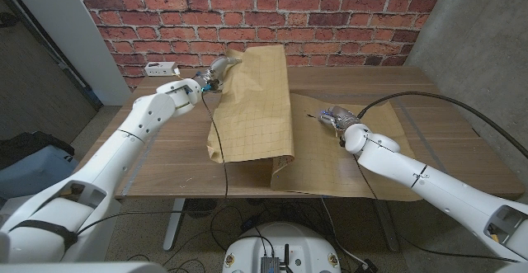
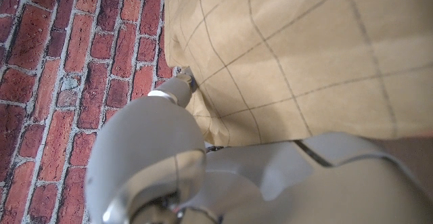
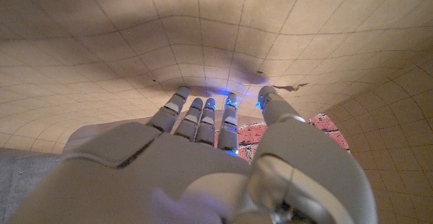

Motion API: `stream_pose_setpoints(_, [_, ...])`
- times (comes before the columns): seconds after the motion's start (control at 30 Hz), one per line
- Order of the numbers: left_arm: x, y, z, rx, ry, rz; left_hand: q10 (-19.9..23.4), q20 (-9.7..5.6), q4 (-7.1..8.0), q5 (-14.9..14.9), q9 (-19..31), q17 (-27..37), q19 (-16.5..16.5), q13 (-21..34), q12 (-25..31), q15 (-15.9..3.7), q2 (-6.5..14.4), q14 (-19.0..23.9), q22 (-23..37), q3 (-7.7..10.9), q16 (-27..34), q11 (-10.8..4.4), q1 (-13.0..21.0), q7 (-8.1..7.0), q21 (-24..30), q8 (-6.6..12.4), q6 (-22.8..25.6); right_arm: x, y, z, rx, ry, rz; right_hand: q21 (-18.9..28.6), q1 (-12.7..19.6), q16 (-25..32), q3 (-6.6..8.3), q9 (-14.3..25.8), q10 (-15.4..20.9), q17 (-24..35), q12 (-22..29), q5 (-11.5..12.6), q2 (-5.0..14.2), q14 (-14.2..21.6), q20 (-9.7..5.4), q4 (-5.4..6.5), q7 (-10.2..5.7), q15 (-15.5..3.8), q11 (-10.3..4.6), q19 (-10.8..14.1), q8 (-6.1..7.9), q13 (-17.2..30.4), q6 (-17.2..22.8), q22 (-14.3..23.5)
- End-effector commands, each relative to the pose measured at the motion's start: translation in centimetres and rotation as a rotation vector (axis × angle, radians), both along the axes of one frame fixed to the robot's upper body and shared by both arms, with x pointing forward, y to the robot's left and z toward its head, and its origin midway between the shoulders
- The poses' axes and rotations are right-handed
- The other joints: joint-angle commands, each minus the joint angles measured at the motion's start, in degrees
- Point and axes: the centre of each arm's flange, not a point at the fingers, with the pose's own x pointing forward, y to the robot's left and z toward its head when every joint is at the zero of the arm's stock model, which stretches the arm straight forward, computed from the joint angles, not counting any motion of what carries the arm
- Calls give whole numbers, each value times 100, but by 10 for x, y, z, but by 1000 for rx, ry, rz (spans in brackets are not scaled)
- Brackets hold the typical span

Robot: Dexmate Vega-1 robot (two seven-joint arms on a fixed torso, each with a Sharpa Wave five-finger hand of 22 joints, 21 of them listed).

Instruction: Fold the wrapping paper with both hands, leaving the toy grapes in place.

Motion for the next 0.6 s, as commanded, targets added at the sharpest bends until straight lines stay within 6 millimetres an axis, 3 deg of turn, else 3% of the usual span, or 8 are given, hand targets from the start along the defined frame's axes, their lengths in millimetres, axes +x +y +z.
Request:
stream_pose_setpoints(0.03, [9,-42,-1,-18,25,-42,-48,-497,-10,-12,37,-8,7,-76,-130,-149,-8,-263,4,118,-137,-16,-71,409,-75,309,389,2,3,0,-7,2,15,25,66,-38,-7,31,21,3,-8,2,-11,61,24,-15,-26,-2,7,98,7,18,0,8])
stream_pose_setpoints(0.6, [21,-80,-7,80,69,-87,-143,-486,12,-78,-19,0,28,-235,-340,-137,-56,-380,7,259,-381,-29,-220,363,-217,181,319,7,7,2,-16,6,28,22,100,-47,-28,31,28,-2,-5,3,-19,65,-19,-35,-16,8,14,107,11,18,1,7])
